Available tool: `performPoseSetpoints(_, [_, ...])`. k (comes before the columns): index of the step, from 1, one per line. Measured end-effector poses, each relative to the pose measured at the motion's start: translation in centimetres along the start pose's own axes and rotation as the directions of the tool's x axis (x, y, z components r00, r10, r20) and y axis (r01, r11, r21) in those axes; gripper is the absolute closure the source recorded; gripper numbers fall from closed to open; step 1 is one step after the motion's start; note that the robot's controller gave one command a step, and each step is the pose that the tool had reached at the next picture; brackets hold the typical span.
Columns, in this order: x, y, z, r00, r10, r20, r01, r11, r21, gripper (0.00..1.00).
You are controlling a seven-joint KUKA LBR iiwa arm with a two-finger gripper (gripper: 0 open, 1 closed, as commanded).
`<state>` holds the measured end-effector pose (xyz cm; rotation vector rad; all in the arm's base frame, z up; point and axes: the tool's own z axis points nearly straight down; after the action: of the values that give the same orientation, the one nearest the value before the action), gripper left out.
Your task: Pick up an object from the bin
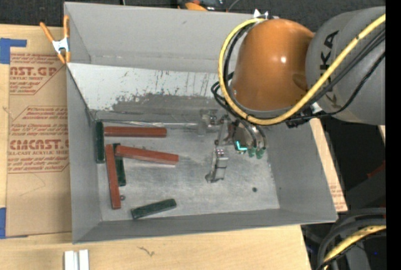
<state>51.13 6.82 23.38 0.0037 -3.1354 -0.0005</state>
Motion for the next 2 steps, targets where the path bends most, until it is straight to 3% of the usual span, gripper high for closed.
performPoseSetpoints(1, [-1.9,9.6,14.8,0.988,-0.153,0.003,0.153,0.988,0.000,0.00])
performPoseSetpoints(2, [-8.5,16.9,16.1,0.979,-0.202,0.007,0.202,0.979,0.011,0.00])
